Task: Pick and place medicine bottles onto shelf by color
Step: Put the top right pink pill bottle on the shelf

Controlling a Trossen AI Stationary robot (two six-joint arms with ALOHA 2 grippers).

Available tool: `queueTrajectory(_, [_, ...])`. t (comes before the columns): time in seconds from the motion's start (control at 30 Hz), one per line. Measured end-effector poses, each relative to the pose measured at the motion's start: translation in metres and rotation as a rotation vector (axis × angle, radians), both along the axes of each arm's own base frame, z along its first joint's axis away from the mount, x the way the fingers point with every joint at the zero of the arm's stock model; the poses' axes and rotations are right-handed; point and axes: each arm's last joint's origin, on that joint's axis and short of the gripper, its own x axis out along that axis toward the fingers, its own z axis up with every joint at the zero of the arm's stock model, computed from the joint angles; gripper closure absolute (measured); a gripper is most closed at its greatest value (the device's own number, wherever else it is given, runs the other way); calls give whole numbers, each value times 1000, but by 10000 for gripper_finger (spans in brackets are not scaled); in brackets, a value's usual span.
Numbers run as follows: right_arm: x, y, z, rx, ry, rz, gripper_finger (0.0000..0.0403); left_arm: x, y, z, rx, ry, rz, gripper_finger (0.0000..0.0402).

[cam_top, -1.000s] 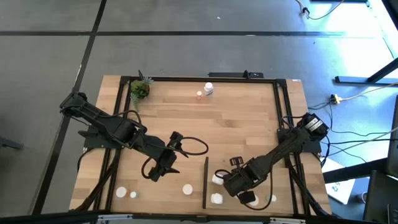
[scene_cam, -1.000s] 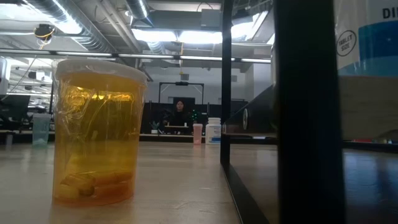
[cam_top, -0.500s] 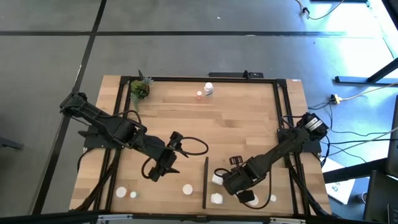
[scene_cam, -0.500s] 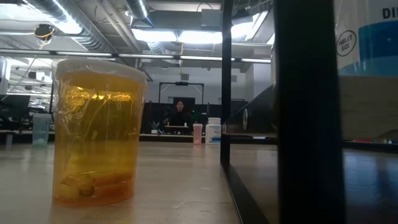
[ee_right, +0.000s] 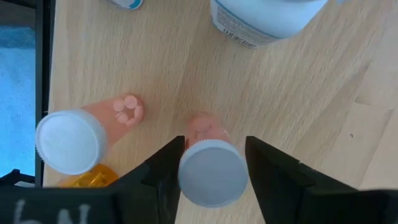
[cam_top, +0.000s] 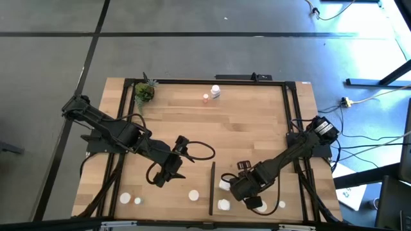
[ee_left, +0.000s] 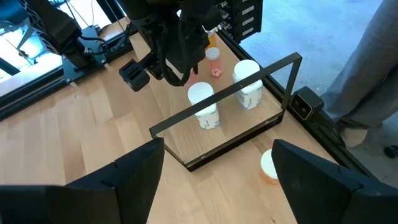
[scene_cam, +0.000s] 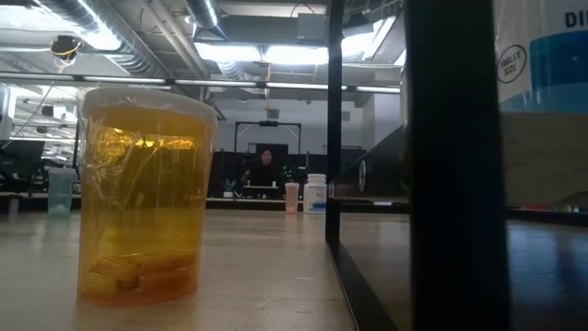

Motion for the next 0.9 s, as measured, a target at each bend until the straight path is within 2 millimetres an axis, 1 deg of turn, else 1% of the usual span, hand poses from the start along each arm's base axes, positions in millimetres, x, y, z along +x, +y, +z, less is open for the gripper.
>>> queueTrajectory(0.63, [1,-1,0,1,0,-4,230,0,0,-1,3,7,0,109])
queueTrajectory(0.9, [1,-1,5,-5,8,-5,230,0,0,-1,3,7,0,109])
